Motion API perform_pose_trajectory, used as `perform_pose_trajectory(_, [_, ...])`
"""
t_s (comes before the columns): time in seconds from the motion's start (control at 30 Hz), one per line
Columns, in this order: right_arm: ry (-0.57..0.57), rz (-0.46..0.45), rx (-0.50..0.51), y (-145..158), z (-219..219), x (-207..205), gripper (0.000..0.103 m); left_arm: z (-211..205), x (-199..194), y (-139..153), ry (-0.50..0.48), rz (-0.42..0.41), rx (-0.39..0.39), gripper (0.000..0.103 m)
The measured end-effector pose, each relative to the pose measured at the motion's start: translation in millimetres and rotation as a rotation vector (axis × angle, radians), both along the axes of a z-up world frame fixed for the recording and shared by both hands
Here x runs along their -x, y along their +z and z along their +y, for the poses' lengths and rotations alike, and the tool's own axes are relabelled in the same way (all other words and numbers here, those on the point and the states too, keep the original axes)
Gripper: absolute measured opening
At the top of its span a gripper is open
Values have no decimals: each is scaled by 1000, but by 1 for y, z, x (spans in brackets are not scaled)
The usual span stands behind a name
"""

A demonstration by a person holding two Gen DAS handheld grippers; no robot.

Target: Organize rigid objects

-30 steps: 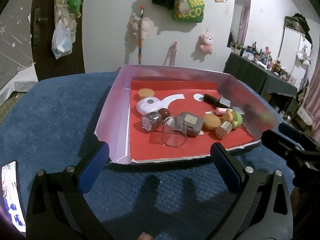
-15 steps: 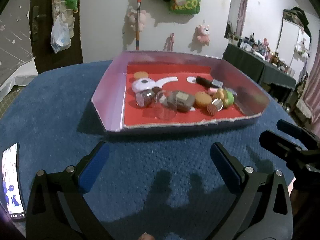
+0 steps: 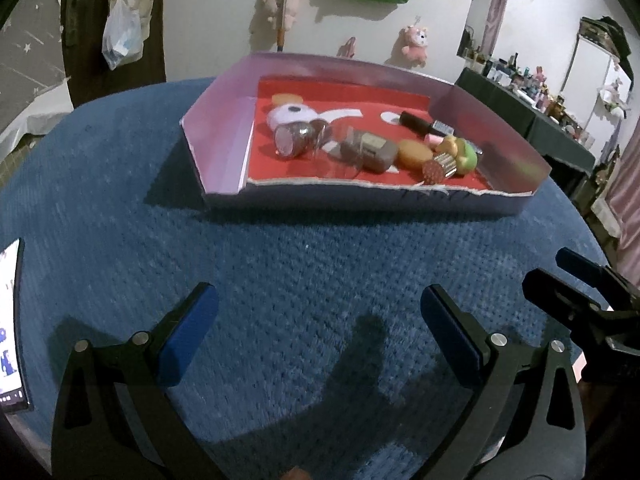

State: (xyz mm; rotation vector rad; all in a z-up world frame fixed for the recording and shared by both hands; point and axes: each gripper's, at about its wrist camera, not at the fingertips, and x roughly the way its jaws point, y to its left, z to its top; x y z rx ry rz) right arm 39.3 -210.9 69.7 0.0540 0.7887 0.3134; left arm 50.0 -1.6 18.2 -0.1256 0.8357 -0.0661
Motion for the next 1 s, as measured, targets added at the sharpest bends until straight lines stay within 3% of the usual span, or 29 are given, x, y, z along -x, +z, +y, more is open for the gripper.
perform_pose_trajectory(0.53, [-24, 76, 8, -21, -2, -7, 103, 0, -1, -8, 18, 19, -13, 103])
perform_pose_trajectory(1.0, [-24, 73, 40, -24, 1, -6, 103, 0, -1, -9, 22, 16, -12, 103])
